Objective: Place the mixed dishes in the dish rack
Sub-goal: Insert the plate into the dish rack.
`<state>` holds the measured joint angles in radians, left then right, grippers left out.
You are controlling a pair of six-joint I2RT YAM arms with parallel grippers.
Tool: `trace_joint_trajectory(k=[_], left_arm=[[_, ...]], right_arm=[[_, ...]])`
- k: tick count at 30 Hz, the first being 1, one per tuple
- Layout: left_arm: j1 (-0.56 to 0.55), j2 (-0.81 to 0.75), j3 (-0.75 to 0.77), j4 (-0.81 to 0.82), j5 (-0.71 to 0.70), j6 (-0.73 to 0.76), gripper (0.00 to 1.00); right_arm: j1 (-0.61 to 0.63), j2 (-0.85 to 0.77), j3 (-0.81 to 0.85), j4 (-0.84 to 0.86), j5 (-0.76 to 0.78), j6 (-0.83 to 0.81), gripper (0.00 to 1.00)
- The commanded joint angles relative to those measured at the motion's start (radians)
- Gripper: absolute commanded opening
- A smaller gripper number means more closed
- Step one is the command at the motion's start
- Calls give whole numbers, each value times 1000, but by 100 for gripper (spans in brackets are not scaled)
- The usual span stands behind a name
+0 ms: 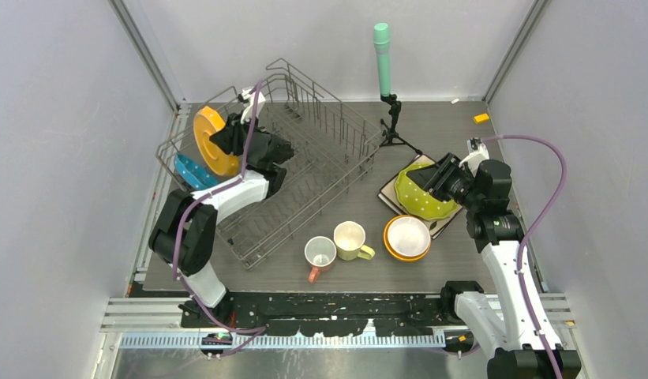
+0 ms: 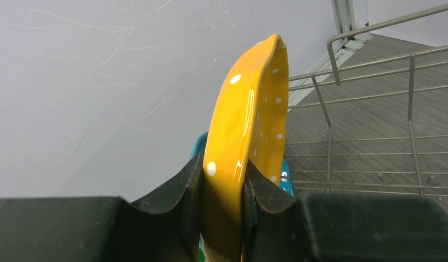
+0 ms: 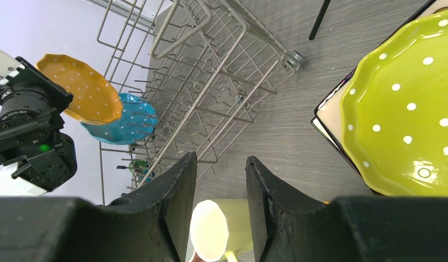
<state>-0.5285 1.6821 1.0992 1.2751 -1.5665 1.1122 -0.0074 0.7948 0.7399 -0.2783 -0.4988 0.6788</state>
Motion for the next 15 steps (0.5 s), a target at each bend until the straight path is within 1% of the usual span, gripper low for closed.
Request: trace_joint_trajectory(k=[1, 10, 15], left_arm=[[19, -17, 2, 156, -135, -10, 0], [27, 8, -69, 156, -135, -85, 0], [27, 37, -74, 156, -135, -106, 0]], right_arm=[[7, -5, 5, 16, 3, -28, 43], [7, 1, -2, 21, 6, -28, 43], [7, 9, -3, 26, 3, -28, 44]])
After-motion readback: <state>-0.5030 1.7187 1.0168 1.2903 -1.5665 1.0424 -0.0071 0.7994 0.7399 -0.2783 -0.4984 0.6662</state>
